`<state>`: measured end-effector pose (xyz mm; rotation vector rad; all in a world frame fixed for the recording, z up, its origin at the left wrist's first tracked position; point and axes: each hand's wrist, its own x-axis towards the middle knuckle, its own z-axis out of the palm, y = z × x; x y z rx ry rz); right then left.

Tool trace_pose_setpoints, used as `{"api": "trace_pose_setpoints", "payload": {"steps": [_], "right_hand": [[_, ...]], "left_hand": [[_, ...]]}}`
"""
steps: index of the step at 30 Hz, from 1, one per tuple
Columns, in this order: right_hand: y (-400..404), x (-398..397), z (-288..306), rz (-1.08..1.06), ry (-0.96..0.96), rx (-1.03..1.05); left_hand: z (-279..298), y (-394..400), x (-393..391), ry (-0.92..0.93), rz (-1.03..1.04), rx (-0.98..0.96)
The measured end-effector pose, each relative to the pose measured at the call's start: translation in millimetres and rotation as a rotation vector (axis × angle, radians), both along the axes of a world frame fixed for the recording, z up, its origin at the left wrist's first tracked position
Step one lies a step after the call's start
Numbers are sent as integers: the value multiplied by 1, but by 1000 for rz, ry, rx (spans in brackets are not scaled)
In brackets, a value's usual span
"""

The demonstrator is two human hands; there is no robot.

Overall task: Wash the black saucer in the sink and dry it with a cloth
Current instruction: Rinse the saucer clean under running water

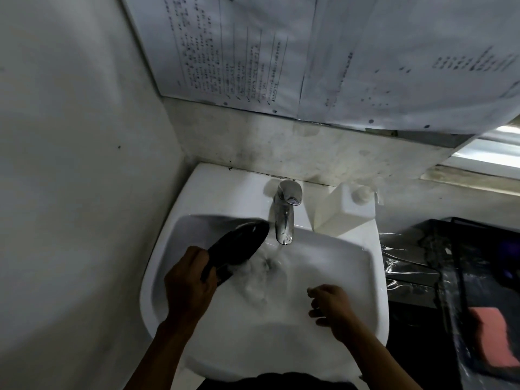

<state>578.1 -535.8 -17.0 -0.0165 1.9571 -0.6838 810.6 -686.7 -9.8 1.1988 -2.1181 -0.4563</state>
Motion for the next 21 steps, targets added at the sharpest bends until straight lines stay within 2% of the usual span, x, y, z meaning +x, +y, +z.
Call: {"api": "trace_pose_setpoints", "payload": {"steps": [3,6,9,12,16,19,21], "right_hand": [[-1,0,2,-7,12,-1],[-1,0,4,4,26,-9],[-3,-1,5,-3,30,-50],[-6,0,9,-22,-7,-140],[-9,3,10,-1,-192,-222],[-10,1,6,-130,-317,-347],[-9,-2,3,-180,-272,-389]], "left_hand": [[0,1,5,24,-9,-31],[-1,4,8,112,15,50],[5,3,3,232,123,260],[-2,-1,-8,329,220,547],[-15,-4,-23,405,184,868],[-25,-3,-33,393,170,1026],[-33,-1,-36,298,179,1083]]}}
